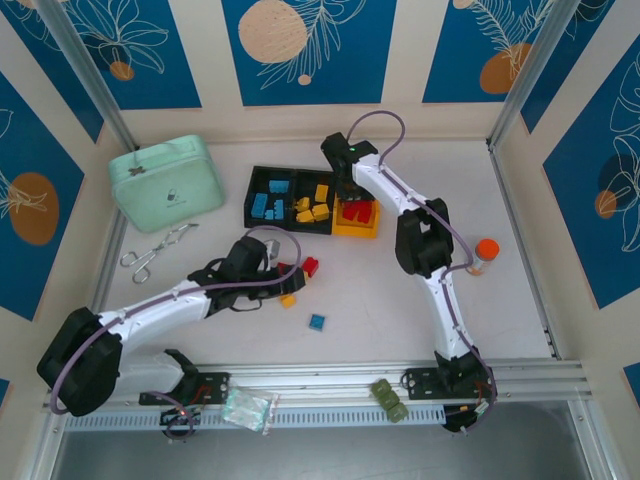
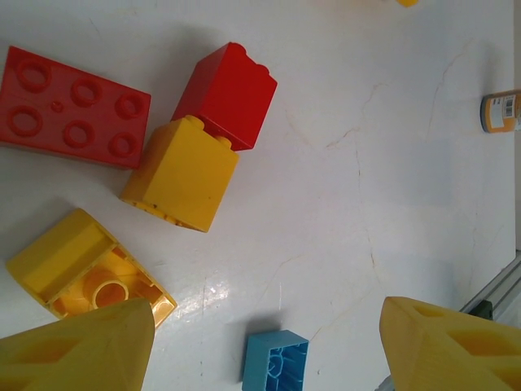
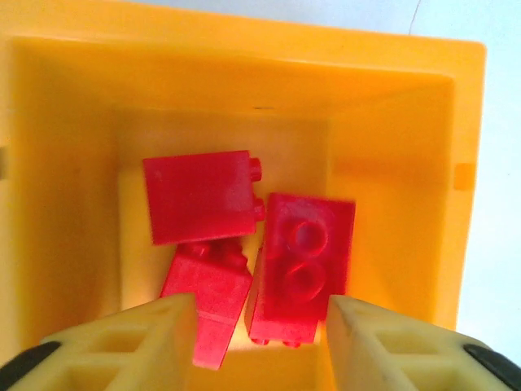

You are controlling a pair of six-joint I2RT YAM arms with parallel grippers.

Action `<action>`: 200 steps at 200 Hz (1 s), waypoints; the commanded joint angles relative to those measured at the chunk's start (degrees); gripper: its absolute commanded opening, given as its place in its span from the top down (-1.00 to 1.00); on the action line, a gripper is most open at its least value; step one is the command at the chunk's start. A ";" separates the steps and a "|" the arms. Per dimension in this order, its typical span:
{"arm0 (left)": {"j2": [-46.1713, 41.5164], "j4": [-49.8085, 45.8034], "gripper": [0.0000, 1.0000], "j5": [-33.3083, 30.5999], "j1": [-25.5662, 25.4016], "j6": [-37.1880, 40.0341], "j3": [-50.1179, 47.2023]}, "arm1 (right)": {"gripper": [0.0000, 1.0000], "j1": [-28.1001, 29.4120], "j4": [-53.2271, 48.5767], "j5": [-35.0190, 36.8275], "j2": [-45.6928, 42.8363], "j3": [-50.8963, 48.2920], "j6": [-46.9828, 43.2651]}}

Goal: Sort the legos into containers by color
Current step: Place the lego in the container, then pick up the lego from the middle-left of the table.

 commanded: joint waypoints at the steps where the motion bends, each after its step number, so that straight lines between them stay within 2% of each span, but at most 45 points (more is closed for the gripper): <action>1: -1.68 -2.07 -0.46 -1.65 0.15 0.55 -0.51 | 0.03 1.47 0.67 2.02 -9.19 -2.11 0.74; 22: -2.09 -3.09 -0.47 -2.17 0.30 0.85 -0.54 | -0.04 2.13 3.18 1.73 -15.10 -7.09 0.85; 46: -1.59 -4.10 -0.47 -2.53 0.16 0.81 -0.24 | -0.04 2.58 6.99 -1.80 -22.21 -14.93 0.86; 110: 1.90 -9.68 -0.46 -4.60 0.12 1.78 2.65 | -0.04 3.43 19.73 -14.69 -43.14 -44.25 1.12; 136: 4.45 -14.87 -0.48 -6.76 -0.52 2.61 5.29 | -0.04 3.82 19.97 -15.22 -48.73 -52.86 3.58; 164: 8.36 -15.57 -0.51 -7.55 -1.95 2.09 6.81 | -0.04 3.83 21.43 -16.73 -54.12 -61.22 6.81; 200: 13.17 -19.27 -0.52 -13.16 -4.21 1.49 10.55 | -0.04 3.52 22.26 -17.25 -58.42 -67.17 9.85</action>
